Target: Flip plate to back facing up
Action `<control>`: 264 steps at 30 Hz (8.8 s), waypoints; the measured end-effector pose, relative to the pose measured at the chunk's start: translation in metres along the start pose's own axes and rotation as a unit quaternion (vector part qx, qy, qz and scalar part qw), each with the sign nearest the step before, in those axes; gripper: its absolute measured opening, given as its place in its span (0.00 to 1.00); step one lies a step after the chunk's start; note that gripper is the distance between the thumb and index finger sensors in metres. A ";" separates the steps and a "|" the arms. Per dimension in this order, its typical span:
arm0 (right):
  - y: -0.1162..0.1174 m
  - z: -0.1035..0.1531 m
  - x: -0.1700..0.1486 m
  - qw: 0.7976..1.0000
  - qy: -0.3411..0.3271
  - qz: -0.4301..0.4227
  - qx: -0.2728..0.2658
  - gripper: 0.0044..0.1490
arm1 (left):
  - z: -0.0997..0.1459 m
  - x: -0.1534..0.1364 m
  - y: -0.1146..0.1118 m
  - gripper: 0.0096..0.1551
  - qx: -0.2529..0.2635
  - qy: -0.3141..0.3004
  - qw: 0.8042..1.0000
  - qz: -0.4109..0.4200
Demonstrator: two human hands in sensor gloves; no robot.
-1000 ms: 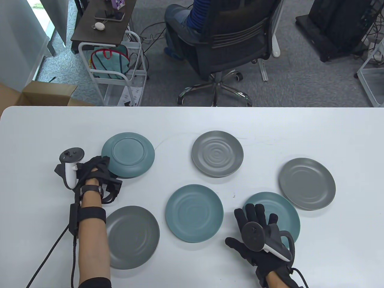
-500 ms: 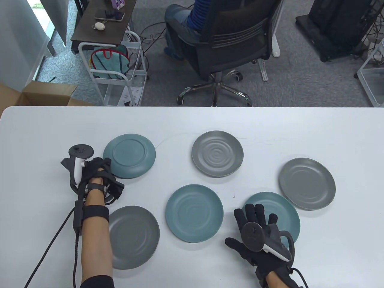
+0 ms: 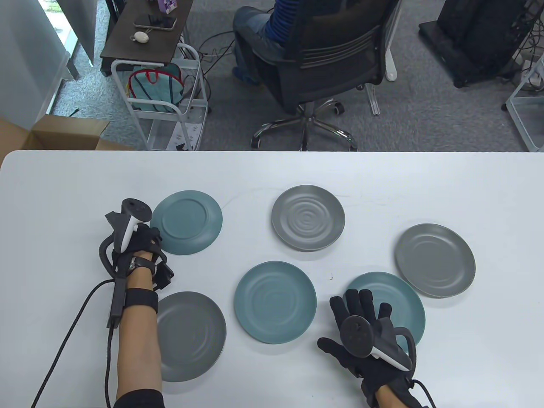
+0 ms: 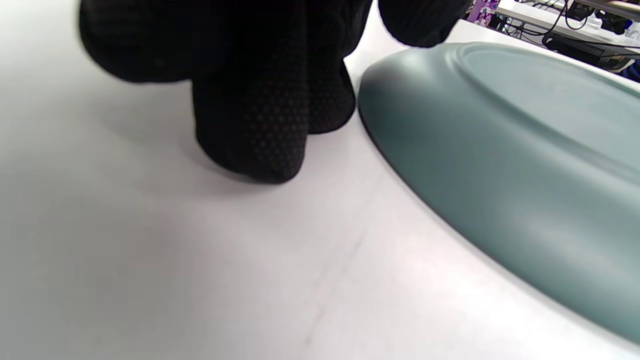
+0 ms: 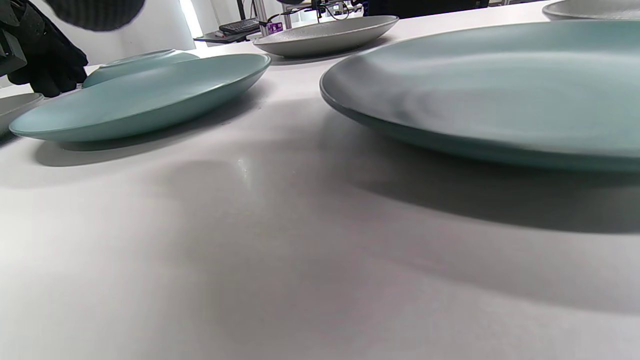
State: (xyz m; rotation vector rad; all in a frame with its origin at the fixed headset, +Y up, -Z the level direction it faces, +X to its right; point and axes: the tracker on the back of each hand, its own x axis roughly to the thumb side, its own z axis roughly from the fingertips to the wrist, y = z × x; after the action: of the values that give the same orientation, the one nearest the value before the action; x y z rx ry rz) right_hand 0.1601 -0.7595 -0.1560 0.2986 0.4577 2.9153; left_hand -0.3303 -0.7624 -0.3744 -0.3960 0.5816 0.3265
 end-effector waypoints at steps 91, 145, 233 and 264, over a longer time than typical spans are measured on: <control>0.002 0.015 0.005 0.999 -0.031 -0.015 -0.007 0.58 | 0.260 0.001 -0.114 0.44 -0.021 -0.339 0.877 -0.340; 0.003 0.014 0.006 0.999 -0.035 -0.018 0.010 0.58 | 0.131 -0.115 -0.002 0.31 -0.058 -0.124 0.969 0.204; 0.001 0.016 0.006 1.000 -0.029 -0.009 0.007 0.57 | 0.286 0.109 -0.156 0.50 0.007 -0.425 0.861 -0.280; -0.001 0.016 0.001 1.000 -0.020 -0.011 0.003 0.57 | 0.300 0.118 -0.188 0.43 0.053 -0.462 0.820 -0.333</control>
State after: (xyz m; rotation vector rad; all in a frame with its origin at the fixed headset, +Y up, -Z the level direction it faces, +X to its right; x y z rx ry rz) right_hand 0.1626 -0.7533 -0.1409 0.3485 0.4605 2.8811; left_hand -0.0225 -0.7707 -0.1638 -0.2650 -0.5109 -0.2108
